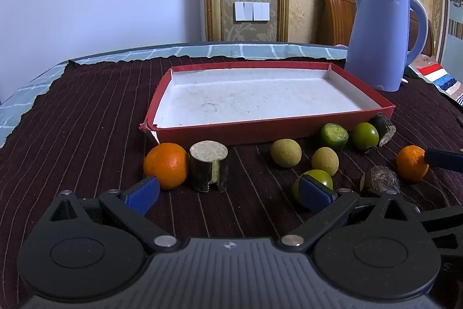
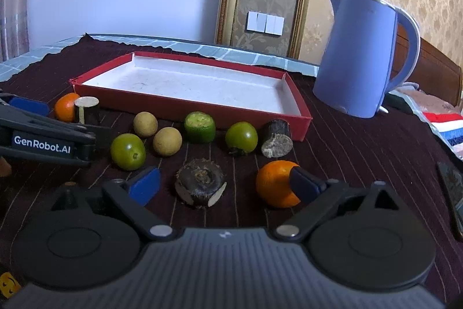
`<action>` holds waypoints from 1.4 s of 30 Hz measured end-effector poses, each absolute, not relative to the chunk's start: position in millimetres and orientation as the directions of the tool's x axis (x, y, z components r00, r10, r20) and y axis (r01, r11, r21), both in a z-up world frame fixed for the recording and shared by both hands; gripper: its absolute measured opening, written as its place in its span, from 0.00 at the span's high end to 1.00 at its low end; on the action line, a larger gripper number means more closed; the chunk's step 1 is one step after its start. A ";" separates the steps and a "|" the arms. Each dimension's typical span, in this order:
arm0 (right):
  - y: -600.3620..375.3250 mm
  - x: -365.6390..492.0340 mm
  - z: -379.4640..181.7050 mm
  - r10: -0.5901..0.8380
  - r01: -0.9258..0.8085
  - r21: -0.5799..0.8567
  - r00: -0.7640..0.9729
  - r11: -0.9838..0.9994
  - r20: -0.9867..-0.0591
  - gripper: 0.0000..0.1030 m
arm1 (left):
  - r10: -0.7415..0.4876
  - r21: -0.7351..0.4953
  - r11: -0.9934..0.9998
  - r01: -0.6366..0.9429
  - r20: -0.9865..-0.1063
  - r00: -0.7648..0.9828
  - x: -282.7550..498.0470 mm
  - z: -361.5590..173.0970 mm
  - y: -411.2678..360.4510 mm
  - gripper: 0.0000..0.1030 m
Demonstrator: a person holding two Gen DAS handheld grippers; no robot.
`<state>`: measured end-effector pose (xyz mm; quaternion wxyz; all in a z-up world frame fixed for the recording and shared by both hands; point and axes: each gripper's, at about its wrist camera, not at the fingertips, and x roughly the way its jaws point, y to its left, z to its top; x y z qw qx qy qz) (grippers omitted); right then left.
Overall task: Organize fruits
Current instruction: 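Move both grippers down toward the row of fruits beside the tray, then close the left gripper on the green lime while the right gripper closes on the orange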
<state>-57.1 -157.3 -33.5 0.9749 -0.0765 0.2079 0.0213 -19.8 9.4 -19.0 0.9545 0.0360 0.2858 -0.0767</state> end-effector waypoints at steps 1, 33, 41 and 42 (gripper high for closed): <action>-157.2 -57.1 -33.6 0.008 -0.073 -0.146 0.914 0.987 -0.406 0.10 | -0.124 0.026 0.986 0.166 -0.550 0.826 -20.2 -19.2 8.9 0.00; -146.3 -61.2 -37.8 0.005 -0.113 -0.258 0.923 0.960 -0.384 0.37 | -0.228 0.057 0.953 0.299 -0.516 0.825 -35.8 -16.8 -11.5 0.00; -148.4 -67.3 -38.4 0.033 -0.151 -0.280 0.922 0.948 -0.386 0.36 | -0.249 0.037 0.949 0.314 -0.526 0.813 -35.2 -15.6 -13.6 0.00; -150.7 -70.1 -36.4 0.039 -0.158 -0.285 0.923 0.945 -0.382 0.36 | -0.253 0.038 0.947 0.320 -0.526 0.812 -35.6 -15.8 -15.0 0.00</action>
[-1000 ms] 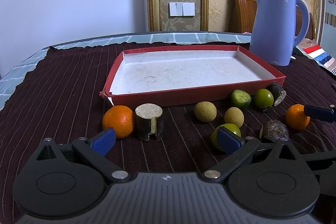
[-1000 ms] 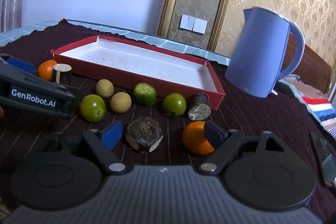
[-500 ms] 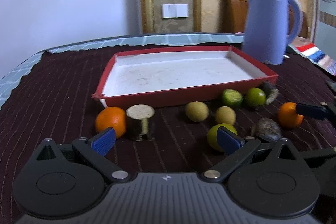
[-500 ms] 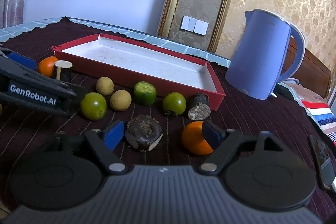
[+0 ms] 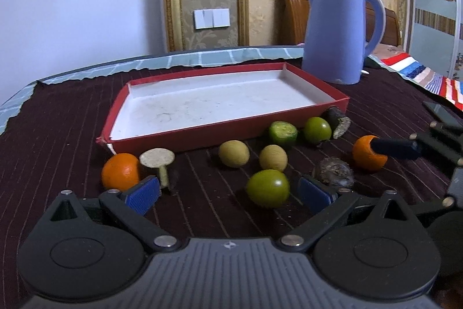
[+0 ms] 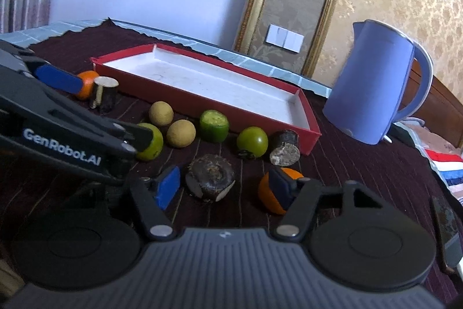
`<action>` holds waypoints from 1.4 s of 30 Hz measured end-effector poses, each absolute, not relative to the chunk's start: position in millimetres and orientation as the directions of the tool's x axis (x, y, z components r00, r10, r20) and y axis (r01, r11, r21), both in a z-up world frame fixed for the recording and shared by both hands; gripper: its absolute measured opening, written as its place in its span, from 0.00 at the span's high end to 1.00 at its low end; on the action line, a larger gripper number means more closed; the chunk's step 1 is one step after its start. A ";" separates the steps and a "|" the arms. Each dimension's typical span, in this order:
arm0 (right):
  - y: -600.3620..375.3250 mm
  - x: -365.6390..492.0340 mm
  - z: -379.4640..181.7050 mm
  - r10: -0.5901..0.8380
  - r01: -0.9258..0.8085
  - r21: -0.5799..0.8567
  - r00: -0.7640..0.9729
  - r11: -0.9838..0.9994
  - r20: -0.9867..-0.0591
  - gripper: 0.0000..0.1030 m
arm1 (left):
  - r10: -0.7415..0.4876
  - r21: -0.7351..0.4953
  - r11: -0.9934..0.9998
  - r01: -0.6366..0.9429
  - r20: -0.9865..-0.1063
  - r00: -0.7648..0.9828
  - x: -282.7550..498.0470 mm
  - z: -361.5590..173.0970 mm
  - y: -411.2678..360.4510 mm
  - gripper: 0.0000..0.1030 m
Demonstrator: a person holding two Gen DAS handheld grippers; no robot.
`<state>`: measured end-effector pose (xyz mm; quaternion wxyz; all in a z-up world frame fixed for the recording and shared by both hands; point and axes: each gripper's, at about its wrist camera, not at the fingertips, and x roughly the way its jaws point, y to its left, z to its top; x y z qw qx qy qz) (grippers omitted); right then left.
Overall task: Organize fruits
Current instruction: 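Close the left gripper on the green lime while the right gripper closes on the orange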
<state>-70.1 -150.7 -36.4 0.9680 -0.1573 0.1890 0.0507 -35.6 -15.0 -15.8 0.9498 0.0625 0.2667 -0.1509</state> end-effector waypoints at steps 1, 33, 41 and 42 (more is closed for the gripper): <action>-152.2 -72.6 -34.5 0.035 -0.158 -0.300 0.926 0.941 -0.376 0.36 | -0.254 0.041 0.946 0.322 -0.526 0.812 -35.8 -16.3 -16.9 0.00; -201.4 -46.9 -41.3 -0.031 -0.062 -0.194 0.898 0.979 -0.439 0.45 | -0.155 0.048 0.973 0.225 -0.583 0.797 -13.4 -33.1 -35.1 0.27; -202.4 -45.2 -41.2 -0.020 -0.051 -0.145 0.895 0.988 -0.445 0.60 | -0.168 0.060 0.967 0.247 -0.582 0.796 -15.8 -31.3 -42.6 0.51; -203.0 -45.3 -41.1 -0.018 -0.050 -0.141 0.895 0.989 -0.446 0.60 | -0.178 0.053 0.965 0.257 -0.585 0.791 -16.0 -31.2 -43.3 0.61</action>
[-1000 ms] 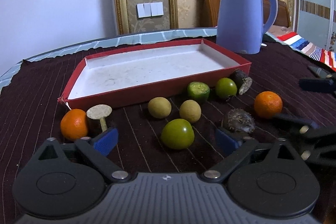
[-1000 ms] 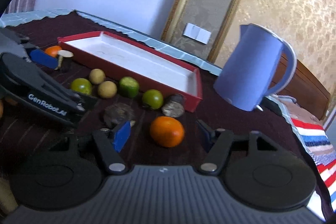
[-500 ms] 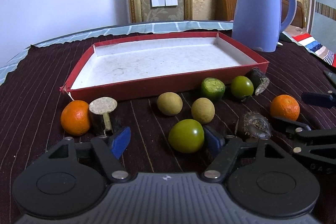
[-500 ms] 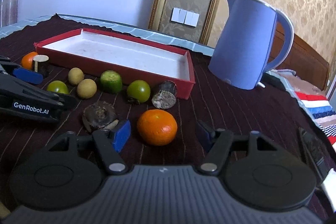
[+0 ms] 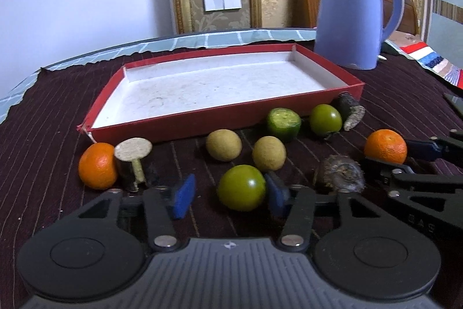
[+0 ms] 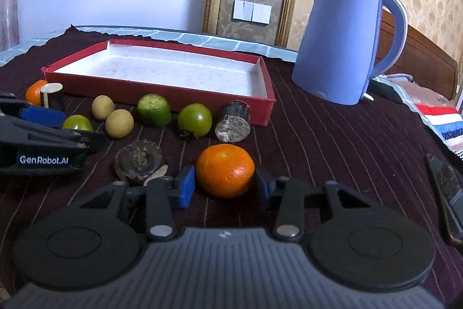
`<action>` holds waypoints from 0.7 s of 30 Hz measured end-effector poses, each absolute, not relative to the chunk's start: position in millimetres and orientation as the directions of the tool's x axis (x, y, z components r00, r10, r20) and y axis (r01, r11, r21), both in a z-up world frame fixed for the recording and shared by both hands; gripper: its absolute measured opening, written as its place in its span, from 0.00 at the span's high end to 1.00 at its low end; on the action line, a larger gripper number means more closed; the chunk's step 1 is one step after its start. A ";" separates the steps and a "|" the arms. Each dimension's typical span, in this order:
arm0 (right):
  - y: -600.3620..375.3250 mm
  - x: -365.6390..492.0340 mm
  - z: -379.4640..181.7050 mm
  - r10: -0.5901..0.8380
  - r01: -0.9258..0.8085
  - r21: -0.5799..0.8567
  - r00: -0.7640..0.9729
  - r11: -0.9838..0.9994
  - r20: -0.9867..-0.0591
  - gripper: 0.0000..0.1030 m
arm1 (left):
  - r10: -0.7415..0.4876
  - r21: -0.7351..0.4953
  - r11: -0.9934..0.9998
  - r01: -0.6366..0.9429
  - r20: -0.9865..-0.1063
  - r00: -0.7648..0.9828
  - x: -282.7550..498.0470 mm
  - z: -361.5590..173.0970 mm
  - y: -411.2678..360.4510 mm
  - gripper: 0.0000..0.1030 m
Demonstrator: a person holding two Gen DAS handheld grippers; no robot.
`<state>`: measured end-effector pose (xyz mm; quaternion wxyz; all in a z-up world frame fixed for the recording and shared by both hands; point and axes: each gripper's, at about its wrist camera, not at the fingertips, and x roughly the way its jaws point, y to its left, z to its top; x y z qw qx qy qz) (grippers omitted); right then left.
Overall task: Organize fruits
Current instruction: 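Close the left gripper on the green lime while the right gripper closes on the orange, then lift the green lime with the left gripper while the right gripper lifts the orange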
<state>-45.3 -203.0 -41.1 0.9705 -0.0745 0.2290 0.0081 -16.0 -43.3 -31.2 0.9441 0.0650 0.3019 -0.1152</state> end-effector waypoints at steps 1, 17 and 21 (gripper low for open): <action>-203.4 -45.6 -41.1 -0.018 -0.049 -0.137 0.895 0.989 -0.445 0.60 | -0.193 0.040 0.963 0.267 -0.589 0.785 -16.0 -30.9 -43.9 0.67; -205.7 -51.6 -32.1 -0.038 -0.007 -0.107 0.910 0.994 -0.414 0.61 | -0.187 0.034 0.967 0.252 -0.575 0.796 -20.7 -19.9 -40.9 0.68; -202.0 -54.9 -22.7 -0.033 -0.010 -0.107 0.921 0.994 -0.388 0.61 | -0.171 0.036 0.972 0.231 -0.563 0.808 -17.7 -12.3 -38.5 0.68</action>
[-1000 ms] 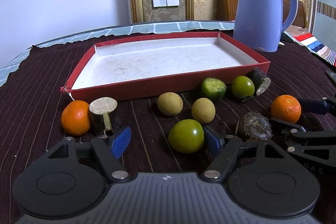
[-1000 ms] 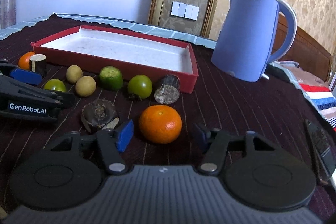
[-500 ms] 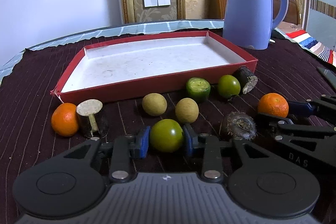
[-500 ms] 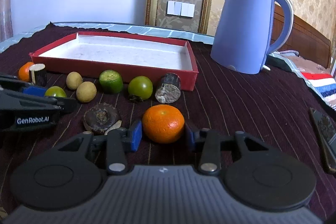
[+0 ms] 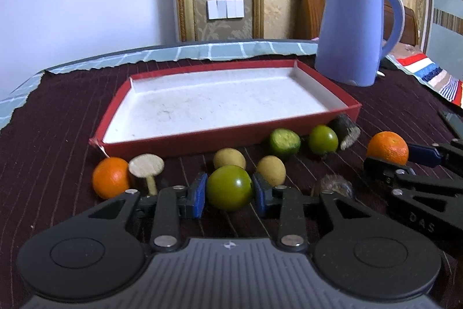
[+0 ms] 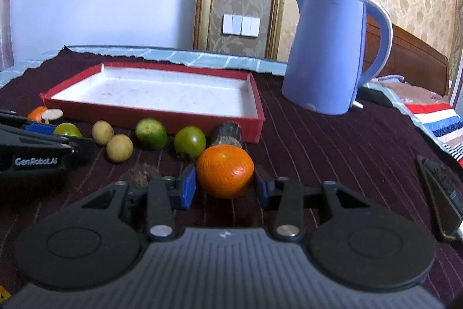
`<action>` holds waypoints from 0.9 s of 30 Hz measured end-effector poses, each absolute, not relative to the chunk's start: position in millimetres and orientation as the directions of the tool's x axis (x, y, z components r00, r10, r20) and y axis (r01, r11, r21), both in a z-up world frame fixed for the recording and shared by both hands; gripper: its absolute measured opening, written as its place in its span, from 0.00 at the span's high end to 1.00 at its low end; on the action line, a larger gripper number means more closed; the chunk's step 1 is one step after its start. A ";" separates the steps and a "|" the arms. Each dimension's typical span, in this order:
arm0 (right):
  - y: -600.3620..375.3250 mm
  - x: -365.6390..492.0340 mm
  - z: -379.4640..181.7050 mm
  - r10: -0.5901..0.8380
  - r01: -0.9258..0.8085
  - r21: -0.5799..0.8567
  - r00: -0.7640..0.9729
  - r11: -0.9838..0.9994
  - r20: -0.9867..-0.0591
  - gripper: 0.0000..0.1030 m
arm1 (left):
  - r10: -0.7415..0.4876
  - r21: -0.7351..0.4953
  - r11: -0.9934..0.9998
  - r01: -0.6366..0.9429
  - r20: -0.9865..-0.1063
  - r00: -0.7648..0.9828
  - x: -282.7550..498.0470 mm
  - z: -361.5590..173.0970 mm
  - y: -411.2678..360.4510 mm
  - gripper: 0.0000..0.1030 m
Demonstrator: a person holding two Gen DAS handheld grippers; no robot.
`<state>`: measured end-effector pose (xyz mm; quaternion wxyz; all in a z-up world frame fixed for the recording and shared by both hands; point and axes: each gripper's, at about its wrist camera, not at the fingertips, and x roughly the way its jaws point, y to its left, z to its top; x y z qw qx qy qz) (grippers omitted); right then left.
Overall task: Organize fruits
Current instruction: 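Lift the green lime with the left gripper while the right gripper lifts the orange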
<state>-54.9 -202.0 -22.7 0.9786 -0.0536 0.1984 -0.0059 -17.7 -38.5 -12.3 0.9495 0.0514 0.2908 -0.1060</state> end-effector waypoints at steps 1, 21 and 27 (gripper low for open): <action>-200.6 -55.3 -20.8 -0.029 -0.013 -0.109 0.924 0.994 -0.382 0.61 | -0.167 0.037 0.973 0.226 -0.560 0.811 -16.6 -11.0 -38.2 0.68; -175.8 -39.3 7.0 0.019 -0.050 -0.094 0.950 0.994 -0.313 0.61 | -0.088 0.087 0.984 0.155 -0.522 0.849 10.8 7.8 -27.1 0.68; -171.7 -31.5 13.2 0.020 -0.052 -0.097 0.952 0.994 -0.306 0.61 | -0.073 0.105 0.984 0.146 -0.511 0.856 18.5 11.1 -27.4 0.68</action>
